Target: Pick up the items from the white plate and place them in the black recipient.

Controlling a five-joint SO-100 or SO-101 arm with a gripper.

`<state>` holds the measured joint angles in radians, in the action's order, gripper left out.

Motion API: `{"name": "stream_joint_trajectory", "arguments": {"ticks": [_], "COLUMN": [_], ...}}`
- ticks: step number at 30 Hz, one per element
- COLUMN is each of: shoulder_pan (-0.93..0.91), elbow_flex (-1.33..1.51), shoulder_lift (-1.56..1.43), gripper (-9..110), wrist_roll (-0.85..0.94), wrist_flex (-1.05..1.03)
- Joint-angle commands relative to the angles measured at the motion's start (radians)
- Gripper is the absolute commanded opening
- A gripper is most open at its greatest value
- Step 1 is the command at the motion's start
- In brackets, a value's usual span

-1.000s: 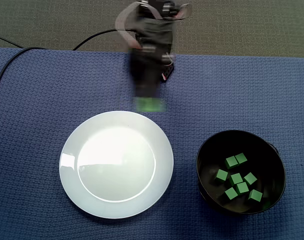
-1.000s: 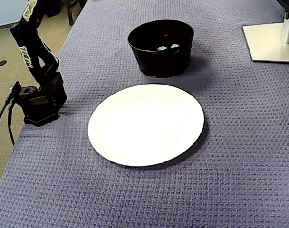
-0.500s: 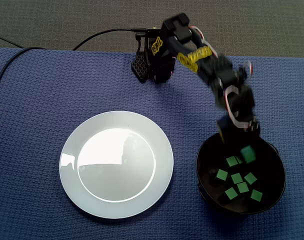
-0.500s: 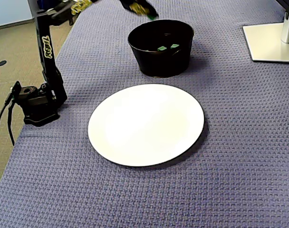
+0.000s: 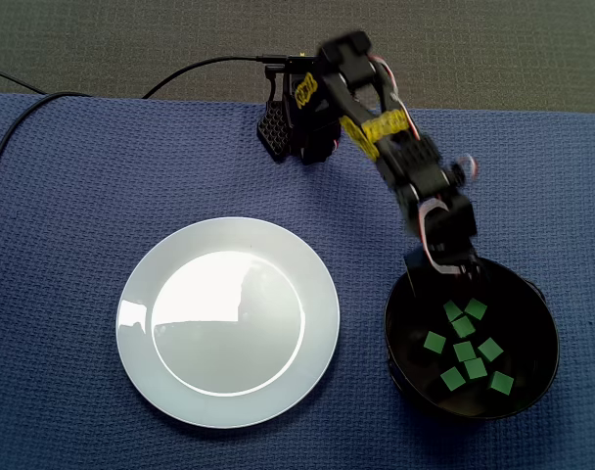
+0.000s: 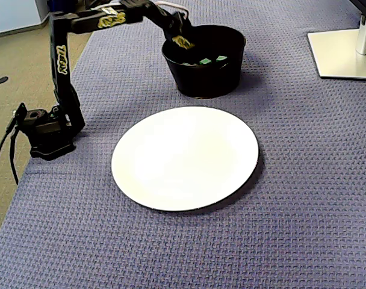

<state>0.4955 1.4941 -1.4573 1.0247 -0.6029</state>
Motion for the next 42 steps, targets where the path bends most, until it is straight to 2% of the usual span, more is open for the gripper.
{"name": "stream_joint_trajectory", "arguments": {"ticks": [1,5,9,17,22,27,32,37,42], "shoulder_pan": [-0.106,-0.239,-0.356,-0.494,-0.552,-0.572,-0.546,-0.525,-0.538], "elbow_flex": [0.115,0.291,0.601,1.14,1.308,1.494,1.502,1.502,1.502], "shoulder_lift": [-0.437,-0.815,-1.147,-1.572,-1.672,-1.718,-1.72,-1.72,-1.72], "gripper": [27,28,28,18,11,0,0,0,0], "wrist_roll": [0.055,0.216,0.362,0.474,0.472,0.508,0.486,0.597,0.465], "wrist_flex": [-0.028,-0.158,-0.216,-0.27,-0.393,-0.405,-0.541,-0.864,-0.928]}}
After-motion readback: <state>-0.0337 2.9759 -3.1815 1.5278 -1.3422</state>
